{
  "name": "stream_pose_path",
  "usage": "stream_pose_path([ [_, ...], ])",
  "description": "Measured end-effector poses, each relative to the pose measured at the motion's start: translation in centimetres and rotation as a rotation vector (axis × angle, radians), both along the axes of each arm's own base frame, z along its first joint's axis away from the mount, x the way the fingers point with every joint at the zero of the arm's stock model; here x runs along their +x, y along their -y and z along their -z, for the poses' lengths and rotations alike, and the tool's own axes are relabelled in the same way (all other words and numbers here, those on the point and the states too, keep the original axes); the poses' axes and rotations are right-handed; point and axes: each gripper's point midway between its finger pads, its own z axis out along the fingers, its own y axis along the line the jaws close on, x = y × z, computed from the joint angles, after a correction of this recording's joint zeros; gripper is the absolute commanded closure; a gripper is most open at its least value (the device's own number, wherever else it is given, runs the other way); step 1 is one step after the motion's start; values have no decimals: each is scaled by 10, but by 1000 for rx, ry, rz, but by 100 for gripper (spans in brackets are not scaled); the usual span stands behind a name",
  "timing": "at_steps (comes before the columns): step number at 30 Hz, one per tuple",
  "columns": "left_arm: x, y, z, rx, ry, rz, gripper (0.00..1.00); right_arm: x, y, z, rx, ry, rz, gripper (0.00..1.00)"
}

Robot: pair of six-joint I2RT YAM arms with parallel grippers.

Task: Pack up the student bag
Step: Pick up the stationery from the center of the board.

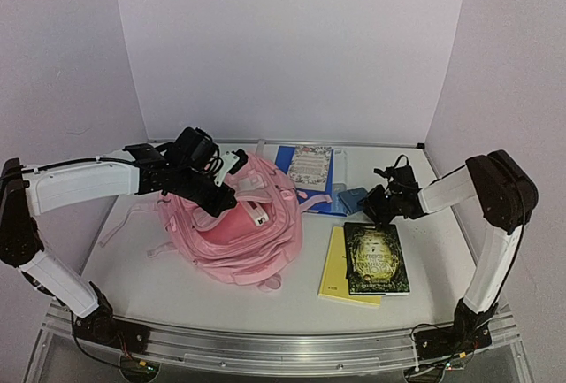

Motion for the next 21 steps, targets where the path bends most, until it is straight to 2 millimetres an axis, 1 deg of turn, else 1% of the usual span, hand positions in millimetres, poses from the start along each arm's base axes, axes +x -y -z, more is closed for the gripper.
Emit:
stream_pose_path([
  [2,0,0,0,2,2,-1,100,2,0,1,3,7,9,78],
  [9,-1,0,0,7,7,5,100,6,3,4,10,8,48,90],
  [14,-1,0,0,8,7,5,100,8,4,2,15,15,64,100],
  [15,-1,0,0,8,7,6,100,9,5,1,15,18,65,100],
  [18,-1,0,0,10,9,9,100,10,4,-9,20,38,64,100],
  [21,-1,0,0,11,10,11,100,13,3,-31,34,84,59,100],
])
